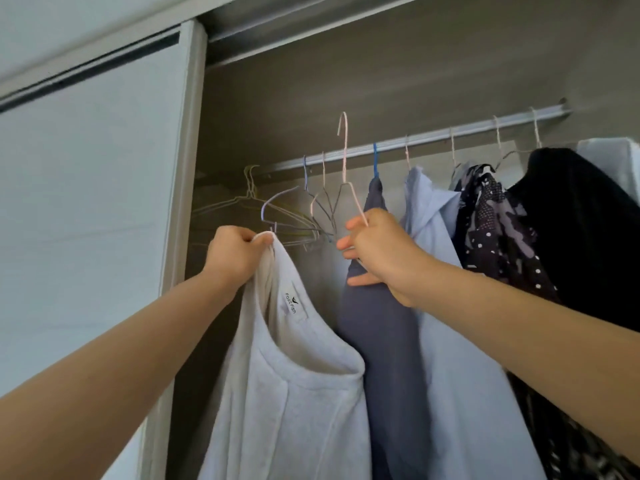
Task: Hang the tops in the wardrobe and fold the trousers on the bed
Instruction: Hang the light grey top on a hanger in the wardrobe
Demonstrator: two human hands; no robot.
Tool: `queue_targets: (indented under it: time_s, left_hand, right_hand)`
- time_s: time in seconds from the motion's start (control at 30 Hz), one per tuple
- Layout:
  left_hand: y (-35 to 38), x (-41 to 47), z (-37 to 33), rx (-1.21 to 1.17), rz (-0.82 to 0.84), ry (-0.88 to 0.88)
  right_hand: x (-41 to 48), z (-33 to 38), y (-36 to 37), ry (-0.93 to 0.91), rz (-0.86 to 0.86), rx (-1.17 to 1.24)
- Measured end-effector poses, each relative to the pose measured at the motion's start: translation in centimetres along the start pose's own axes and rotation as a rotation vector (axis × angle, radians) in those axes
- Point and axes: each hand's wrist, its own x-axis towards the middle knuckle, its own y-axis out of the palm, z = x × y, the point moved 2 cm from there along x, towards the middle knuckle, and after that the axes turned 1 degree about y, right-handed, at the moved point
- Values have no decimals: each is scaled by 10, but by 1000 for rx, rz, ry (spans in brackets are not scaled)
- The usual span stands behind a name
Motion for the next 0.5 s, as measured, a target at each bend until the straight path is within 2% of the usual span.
queue_targets:
  time_s: [0.1,0.17,0.33,0.5]
  left_hand:
    - [-2,-18,-8,-119,28,-277]
    - [-4,-32,-16,-134,33,-356]
    - [-6,-65,-34,-90,17,-345]
    - [-9,-96,-62,97,20,-297]
  right_hand:
    - [-23,-9,-31,-9,34,27]
    - [-42,-13,-52,11,50,97]
    - [-88,-24,-92,70,88,298]
    - [-127,-41,-135,153,235,560]
